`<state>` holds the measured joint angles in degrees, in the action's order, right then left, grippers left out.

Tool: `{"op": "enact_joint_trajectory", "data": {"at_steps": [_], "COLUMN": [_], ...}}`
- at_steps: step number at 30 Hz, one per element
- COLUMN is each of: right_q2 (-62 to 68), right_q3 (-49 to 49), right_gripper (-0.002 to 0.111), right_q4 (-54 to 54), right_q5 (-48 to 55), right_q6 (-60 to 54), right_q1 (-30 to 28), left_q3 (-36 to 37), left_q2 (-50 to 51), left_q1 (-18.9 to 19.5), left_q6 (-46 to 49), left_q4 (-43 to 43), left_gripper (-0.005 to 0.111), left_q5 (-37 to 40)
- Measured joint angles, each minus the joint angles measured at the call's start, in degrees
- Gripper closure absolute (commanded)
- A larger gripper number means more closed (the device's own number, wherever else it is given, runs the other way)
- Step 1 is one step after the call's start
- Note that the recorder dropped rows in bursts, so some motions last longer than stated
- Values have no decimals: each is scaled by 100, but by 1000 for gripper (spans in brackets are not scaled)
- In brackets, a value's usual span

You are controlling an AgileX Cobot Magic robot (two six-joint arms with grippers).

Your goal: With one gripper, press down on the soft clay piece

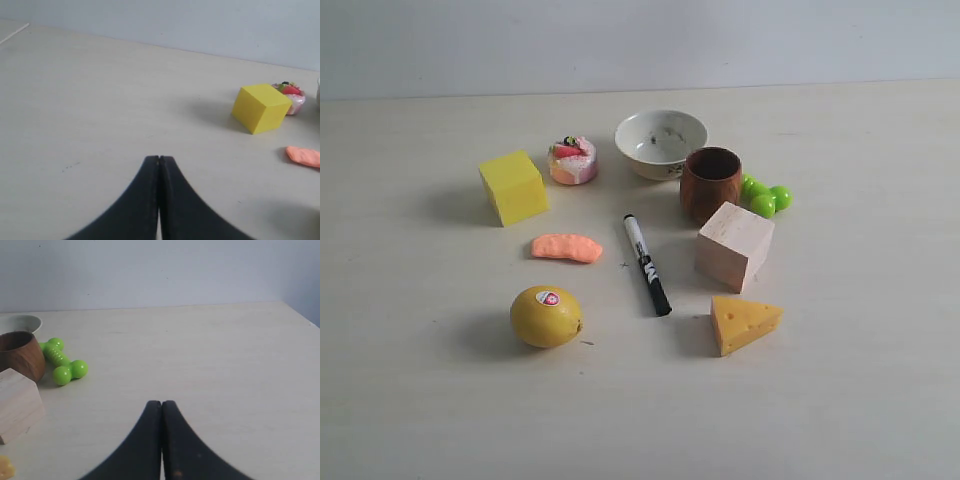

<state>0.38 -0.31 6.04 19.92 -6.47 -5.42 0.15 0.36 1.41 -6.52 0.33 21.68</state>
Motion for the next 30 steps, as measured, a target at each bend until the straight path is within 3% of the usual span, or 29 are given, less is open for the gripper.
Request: {"op": "enact_joint_trajectory", "data": {"at_steps": [4, 18, 25, 30], "right_q2": [0, 0, 0, 0], "right_q3": [0, 0, 0, 0], "right_gripper": [108, 108, 108, 108], "right_q4": [0, 0, 0, 0], "right_q5": [0, 0, 0, 0], "right_q6": [0, 0, 0, 0], "right_q1": [0, 0, 0, 0], "left_q3": [0, -12, -943, -2117], "left_q2": [0, 0, 204, 1241], "left_q1": [0, 0, 0, 0], "left_q6": [113, -1078, -1054, -967], "left_q4": [242, -224, -247, -234], "left_gripper": [107, 107, 107, 107], "left_q5": [-309, -2384, -2070, -1493]}}
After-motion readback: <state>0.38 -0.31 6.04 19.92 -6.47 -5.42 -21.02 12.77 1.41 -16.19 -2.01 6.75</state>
